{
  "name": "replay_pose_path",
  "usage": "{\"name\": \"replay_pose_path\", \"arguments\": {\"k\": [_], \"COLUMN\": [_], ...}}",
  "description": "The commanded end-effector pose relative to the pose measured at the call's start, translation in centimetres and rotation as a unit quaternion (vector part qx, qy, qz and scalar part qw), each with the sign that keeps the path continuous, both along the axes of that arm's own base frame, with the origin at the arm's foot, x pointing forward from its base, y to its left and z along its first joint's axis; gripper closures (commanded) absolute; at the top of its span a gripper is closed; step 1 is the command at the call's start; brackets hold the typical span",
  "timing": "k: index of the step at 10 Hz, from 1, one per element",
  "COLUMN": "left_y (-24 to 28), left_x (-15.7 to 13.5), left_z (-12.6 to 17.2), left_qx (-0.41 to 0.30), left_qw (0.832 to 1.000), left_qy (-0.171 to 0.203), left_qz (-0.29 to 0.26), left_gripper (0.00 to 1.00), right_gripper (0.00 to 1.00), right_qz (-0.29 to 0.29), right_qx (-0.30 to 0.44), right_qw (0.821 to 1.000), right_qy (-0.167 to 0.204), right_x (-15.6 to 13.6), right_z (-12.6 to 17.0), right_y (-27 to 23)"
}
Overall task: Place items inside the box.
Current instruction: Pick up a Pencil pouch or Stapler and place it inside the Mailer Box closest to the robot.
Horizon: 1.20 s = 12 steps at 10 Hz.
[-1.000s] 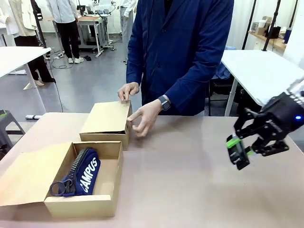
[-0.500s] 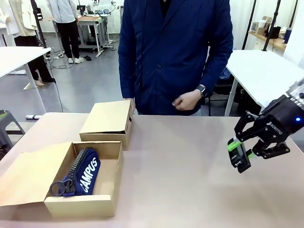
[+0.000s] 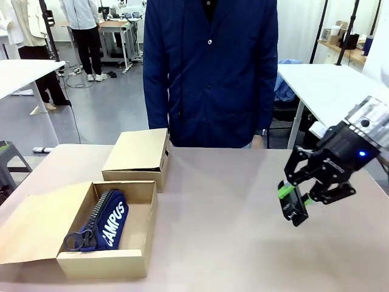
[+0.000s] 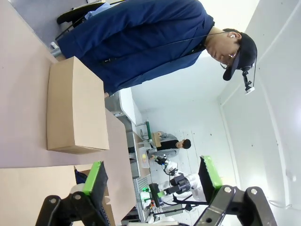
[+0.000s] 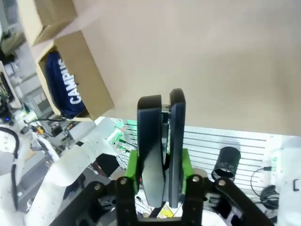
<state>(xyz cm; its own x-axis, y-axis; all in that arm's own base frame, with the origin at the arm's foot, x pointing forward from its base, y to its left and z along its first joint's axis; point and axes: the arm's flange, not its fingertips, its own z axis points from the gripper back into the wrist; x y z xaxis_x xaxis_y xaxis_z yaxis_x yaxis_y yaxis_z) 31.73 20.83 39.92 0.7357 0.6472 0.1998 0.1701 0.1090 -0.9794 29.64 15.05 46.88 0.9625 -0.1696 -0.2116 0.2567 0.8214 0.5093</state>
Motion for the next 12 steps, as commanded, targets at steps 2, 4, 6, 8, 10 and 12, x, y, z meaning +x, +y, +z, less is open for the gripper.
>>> {"name": "replay_pose_path", "arguments": {"k": [2, 4, 6, 8, 10, 12], "left_y": [-0.1, -0.1, -0.1, -0.1, -0.1, -0.1], "left_x": [-0.3, -0.3, -0.3, -0.3, -0.3, -0.3], "left_z": [0.0, 0.0, 0.0, 0.0, 0.0, 0.0], "left_qx": [0.003, 0.003, 0.003, 0.003, 0.003, 0.003], "left_qw": [1.000, 1.000, 1.000, 1.000, 1.000, 1.000], "left_qy": [-0.008, -0.008, -0.008, -0.008, -0.008, -0.008], "left_qz": [-0.005, -0.005, -0.005, -0.005, -0.005, -0.005], "left_gripper": [0.00, 0.00, 0.00, 0.00, 0.00, 0.00], "right_gripper": [0.59, 0.59, 0.59, 0.59, 0.59, 0.59], "right_qz": [0.051, 0.071, 0.066, 0.082, 0.095, 0.110], "right_qx": [-0.006, 0.009, -0.016, -0.012, -0.010, -0.009], "right_qw": [0.998, 0.997, 0.997, 0.994, 0.994, 0.992], "right_qy": [-0.024, -0.023, -0.038, -0.064, -0.051, -0.055], "right_x": [2.9, 4.0, 3.6, 4.0, 4.4, 3.5], "right_z": [2.8, 3.0, 0.8, -1.9, -4.2, -5.1], "right_y": [12.5, 23.0, 31.3, 36.9, 38.9, 37.0]}}
